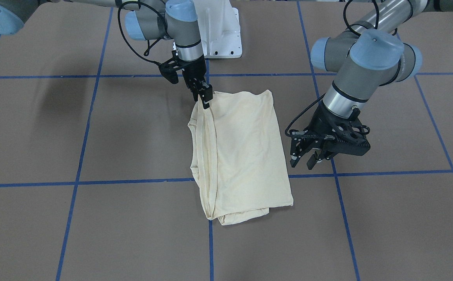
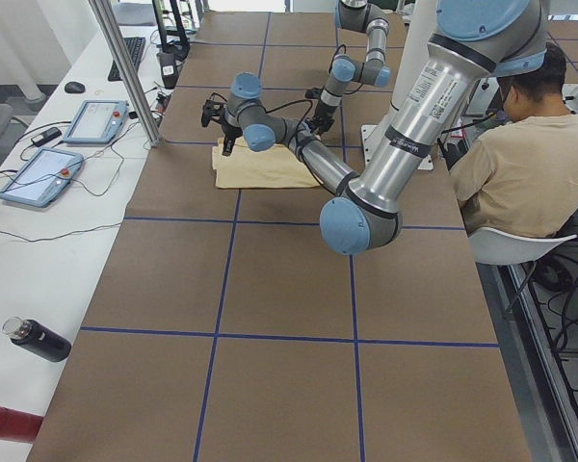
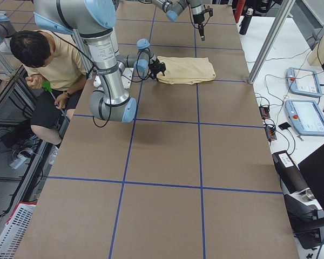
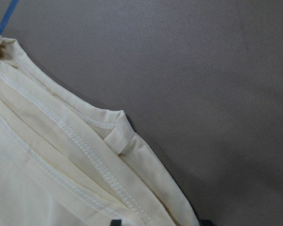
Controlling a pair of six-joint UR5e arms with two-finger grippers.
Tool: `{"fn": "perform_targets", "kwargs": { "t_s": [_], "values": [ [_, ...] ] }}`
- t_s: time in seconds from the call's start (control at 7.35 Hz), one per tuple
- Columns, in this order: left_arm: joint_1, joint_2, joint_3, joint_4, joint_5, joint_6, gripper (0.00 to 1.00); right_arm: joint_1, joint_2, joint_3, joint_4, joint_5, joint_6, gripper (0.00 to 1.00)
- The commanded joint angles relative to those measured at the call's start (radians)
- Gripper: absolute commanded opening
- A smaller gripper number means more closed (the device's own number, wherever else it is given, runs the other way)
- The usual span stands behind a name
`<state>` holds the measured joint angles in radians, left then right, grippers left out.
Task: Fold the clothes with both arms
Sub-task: 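Lower the left gripper to the other near corner and grasp both corners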
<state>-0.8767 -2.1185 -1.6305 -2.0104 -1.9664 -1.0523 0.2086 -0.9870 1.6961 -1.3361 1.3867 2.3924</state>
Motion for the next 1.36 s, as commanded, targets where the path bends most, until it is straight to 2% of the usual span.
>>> {"fn": "perform_targets", "kwargs": {
  "t_s": [0.0,0.68,0.82,0.95,1.22],
  "values": [
    [0.001,0.000,-0.015,0.018,0.000,0.000,0.51,0.000,0.001,0.002,0.000,0.000,0.005,0.00],
    [0.001,-0.001,-0.029,0.027,-0.002,-0.003,0.51,0.003,-0.018,0.043,-0.014,0.000,0.008,0.00],
    [0.002,0.002,-0.070,0.057,-0.003,-0.024,0.52,0.003,-0.033,0.069,-0.032,0.000,0.008,0.00],
    [0.016,0.032,-0.110,0.056,-0.005,-0.158,0.52,-0.017,-0.036,0.123,-0.096,0.000,0.008,0.00],
    [0.126,0.130,-0.254,0.047,0.017,-0.428,0.55,-0.060,-0.088,0.197,-0.124,-0.005,0.039,0.00]
  ]
}}
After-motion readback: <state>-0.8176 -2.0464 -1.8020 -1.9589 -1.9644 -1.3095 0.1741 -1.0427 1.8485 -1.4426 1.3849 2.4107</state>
